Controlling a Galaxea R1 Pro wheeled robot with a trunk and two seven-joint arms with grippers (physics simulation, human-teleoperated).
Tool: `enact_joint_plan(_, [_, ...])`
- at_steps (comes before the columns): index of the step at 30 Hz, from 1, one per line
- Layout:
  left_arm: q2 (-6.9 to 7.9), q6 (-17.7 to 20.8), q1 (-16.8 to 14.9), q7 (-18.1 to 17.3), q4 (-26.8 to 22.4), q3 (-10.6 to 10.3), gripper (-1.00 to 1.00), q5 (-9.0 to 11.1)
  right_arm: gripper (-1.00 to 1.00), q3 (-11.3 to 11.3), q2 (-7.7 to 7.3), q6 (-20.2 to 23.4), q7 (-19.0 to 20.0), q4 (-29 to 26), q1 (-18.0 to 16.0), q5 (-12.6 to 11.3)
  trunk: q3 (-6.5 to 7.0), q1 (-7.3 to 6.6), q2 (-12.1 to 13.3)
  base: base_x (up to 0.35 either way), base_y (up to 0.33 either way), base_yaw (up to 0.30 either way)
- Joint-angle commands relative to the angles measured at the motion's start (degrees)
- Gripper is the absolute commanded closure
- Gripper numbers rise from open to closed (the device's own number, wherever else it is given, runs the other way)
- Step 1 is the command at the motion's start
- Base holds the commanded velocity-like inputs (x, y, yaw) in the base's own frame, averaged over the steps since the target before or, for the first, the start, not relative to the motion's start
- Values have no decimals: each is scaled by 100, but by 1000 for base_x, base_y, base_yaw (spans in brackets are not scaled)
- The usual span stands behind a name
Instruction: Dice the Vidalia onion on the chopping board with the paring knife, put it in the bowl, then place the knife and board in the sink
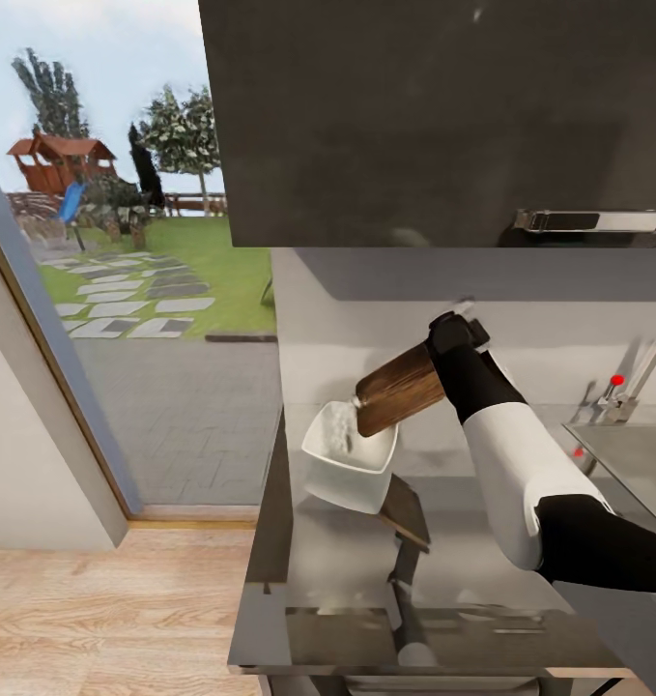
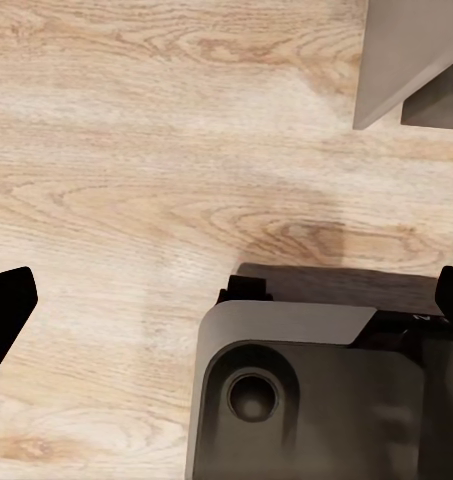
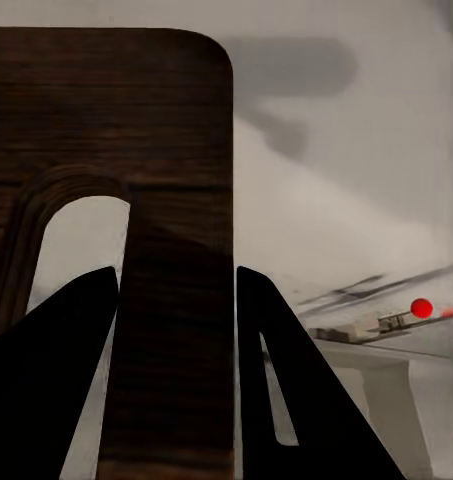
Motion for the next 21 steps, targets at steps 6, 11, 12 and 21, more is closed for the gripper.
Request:
enact_joint_plan(6, [-1,-42,-10,-6,25,-4,-100,41,100,0,116,19,57,-3,-6,342,-8,1,-6,0,0,0])
enact_joint_plan(11, [-1,-43,-10,-6,25,-4,-100,40,100,0,125,19,57,-3,-6,364,-8,1,-6,0,0,0])
enact_joint_plan(12, [-1,-43,-10,-6,25,-4,-100,41,100,0,125,19,57,-5,-6,368,-8,1,-6,0,0,0])
enact_joint_plan(21, [5,-43,-10,-6,25,-4,-100,43,100,-258,63,5,605,-574,-6,181,-8,1,-6,0,0,0])
